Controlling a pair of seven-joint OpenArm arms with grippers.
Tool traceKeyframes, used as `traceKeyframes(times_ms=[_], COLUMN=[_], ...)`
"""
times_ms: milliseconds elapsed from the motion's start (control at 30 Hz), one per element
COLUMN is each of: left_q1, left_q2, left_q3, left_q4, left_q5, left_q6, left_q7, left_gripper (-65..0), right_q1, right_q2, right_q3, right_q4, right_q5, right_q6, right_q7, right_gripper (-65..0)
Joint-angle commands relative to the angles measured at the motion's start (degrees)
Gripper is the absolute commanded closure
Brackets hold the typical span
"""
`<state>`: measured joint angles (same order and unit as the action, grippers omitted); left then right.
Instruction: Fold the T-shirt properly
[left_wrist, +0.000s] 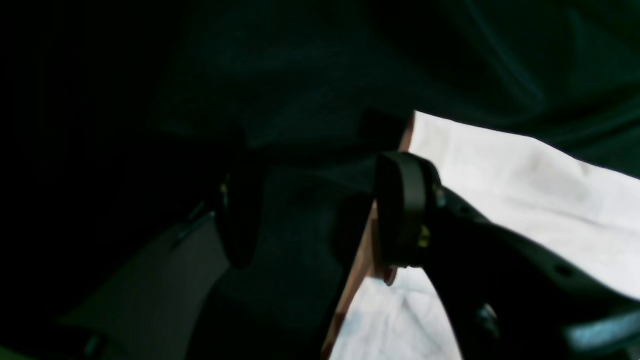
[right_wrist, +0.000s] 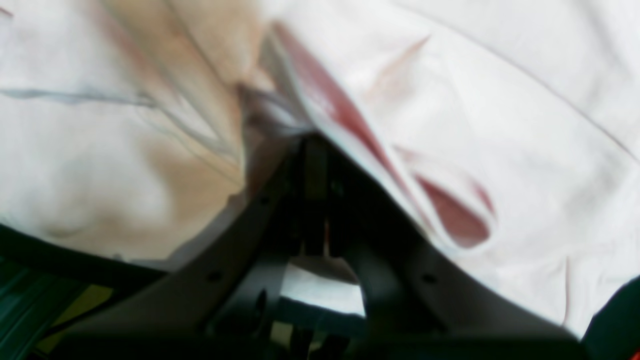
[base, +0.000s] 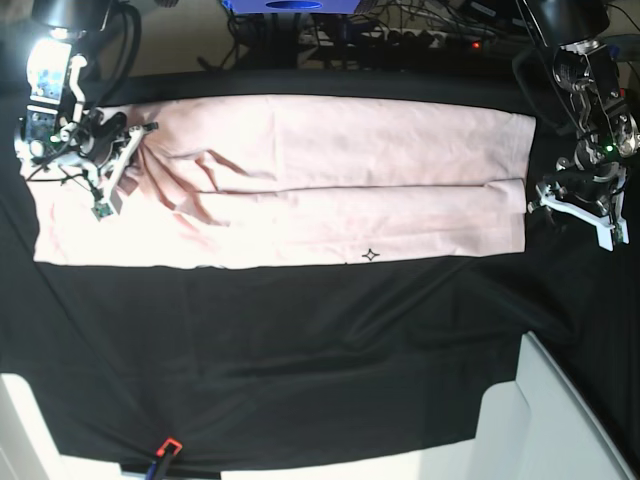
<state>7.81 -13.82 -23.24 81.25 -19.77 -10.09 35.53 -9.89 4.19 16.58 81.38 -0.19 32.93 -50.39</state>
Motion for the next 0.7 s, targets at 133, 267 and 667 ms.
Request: traceKeyframes(times_ms=[133,267,667], left_q1=[-0.65,-0.74,3.22], left_q2=[-1.16,-0.99,-0.9], left_q3=[-0.27,-0.27,-0.45], left_q4=[1.08,1.16,0.9], left_q5=[-0.32,-0.85,-0.93], left_q6=[0.2,0.2,-7.54], left_q7=[-1.2,-1.2,-1.2], left_gripper=[-34.9,-35.6,-65.0], right_q1=[-0.88,-5.19,-9.76], right_q2=[0.17,-0.01,-0.1], right_q3=[0.43,0.17,0.43], right_q4=[3.58,16.33,30.4], right_q5=[-0.21,-0.12,-0.03], right_q6=[-0.27,0.0,0.0], right_q7=[0.41,0.76,0.85], right_gripper=[0.0,0.0,0.0])
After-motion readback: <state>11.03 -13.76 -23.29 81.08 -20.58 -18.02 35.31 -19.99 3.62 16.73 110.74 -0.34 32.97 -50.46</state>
